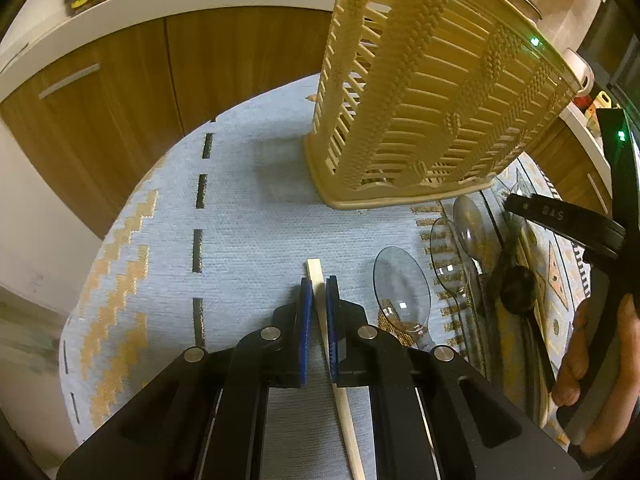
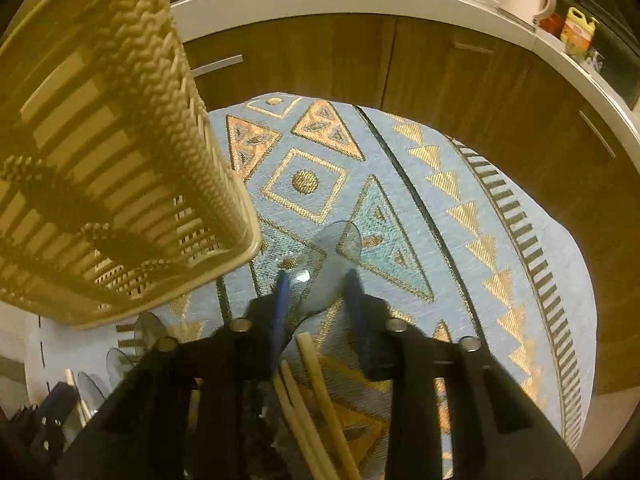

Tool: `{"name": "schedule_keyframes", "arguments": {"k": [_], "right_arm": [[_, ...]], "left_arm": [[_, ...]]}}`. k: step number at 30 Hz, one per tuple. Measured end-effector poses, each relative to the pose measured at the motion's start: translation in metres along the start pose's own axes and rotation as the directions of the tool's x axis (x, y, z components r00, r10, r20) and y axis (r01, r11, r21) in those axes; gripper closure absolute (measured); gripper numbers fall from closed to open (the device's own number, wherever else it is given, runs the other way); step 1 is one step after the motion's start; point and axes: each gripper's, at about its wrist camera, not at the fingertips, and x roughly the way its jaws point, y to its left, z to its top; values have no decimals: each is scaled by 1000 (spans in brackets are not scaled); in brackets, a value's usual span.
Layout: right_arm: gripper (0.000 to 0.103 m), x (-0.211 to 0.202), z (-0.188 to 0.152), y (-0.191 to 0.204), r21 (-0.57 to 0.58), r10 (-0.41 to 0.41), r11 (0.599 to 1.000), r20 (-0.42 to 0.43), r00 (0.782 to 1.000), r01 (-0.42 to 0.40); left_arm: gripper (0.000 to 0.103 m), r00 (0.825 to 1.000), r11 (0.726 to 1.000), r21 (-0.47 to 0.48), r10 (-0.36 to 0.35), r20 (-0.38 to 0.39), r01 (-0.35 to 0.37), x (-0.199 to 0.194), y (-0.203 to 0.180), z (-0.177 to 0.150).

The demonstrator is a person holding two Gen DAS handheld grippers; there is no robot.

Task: Organize utensils
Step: 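Close the right gripper on the clear plastic spoon while the left gripper lifts the chopstick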

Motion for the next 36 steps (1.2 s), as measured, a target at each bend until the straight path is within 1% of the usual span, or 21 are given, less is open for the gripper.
{"name": "schedule_keyframes", "arguments": {"k": [2, 3, 4, 5, 6, 9, 13, 15, 16, 20, 22, 23, 24, 25, 26, 27, 28, 29, 30, 32, 36], "right_arm": [[92, -7, 2, -14, 22, 72, 997, -26, 997, -72], [96, -7, 7, -21, 32, 121, 992, -56, 991, -120], [99, -6, 10, -23, 39, 152, 988, -75, 986, -149], [100, -6, 13, -27, 51, 210, 977, -103, 972, -206], [100, -4, 15, -31, 55, 238, 971, -122, 963, -233], [100, 0, 21, -37, 16, 286, 957, -194, 938, -288], [100, -1, 27, -45, -57, 305, 943, -242, 921, -327], [100, 7, 37, -56, -66, 310, 939, -254, 916, -336], [100, 16, 41, -67, -66, 324, 934, -263, 909, -352], [100, 14, 38, -97, -69, 357, 917, -300, 885, -394], [99, 11, 34, -114, -60, 342, 925, -296, 892, -374], [99, 12, 33, -121, -50, 337, 928, -303, 891, -368], [99, 14, 33, -131, -24, 363, 921, -312, 878, -389], [99, 14, 35, -138, -10, 371, 919, -322, 871, -394], [95, 12, 36, -145, -4, 365, 922, -325, 873, -387], [85, 9, 37, -148, -9, 354, 926, -321, 878, -377], [78, 5, 41, -152, -27, 336, 932, -311, 889, -362], [58, 1, 43, -155, -45, 325, 935, -296, 898, -353], [44, -4, 46, -157, -65, 310, 938, -273, 911, -339], [44, -9, 49, -154, -93, 289, 942, -257, 922, -321], [44, -2, 46, -136, -118, 239, 952, -287, 928, -282]], "left_arm": [[98, 1000, 1000, -1, -6, -6, 6, -2, -2, -1], [98, 1000, 1000, -4, -15, -11, 15, -3, 0, -1], [98, 1000, 1000, -9, -23, -15, 23, -3, 0, 0], [98, 999, 999, -18, -35, -19, 34, -4, 2, 1], [98, 999, 999, -23, -42, -22, 41, -3, 1, 2], [98, 998, 998, -30, -47, -30, 46, -5, 6, 2], [98, 998, 999, -31, -42, -37, 40, -6, 9, -1], [98, 999, 999, -31, -41, -36, 40, -5, 11, 0], [98, 998, 999, -33, -45, -37, 43, -5, 12, 0], [98, 998, 998, -33, -51, -41, 49, -7, 12, -3], [98, 998, 998, -34, -55, -41, 54, -6, 11, -3], [98, 997, 998, -37, -59, -42, 57, -6, 12, -3], [98, 997, 997, -38, -61, -43, 59, -6, 13, -2], [98, 997, 997, -39, -63, -43, 61, -6, 13, -2], [98, 997, 997, -38, -64, -44, 62, -6, 14, -1], [98, 997, 997, -38, -65, -46, 64, -6, 15, -1], [98, 997, 997, -39, -68, -48, 66, -6, 15, 0], [98, 996, 996, -41, -77, -52, 75, -6, 16, 0], [98, 995, 996, -44, -85, -55, 83, -6, 16, 0], [98, 994, 995, -45, -95, -58, 93, -8, 18, 1], [98, 990, 991, -54, -125, -67, 122, -12, 22, 3]]}}
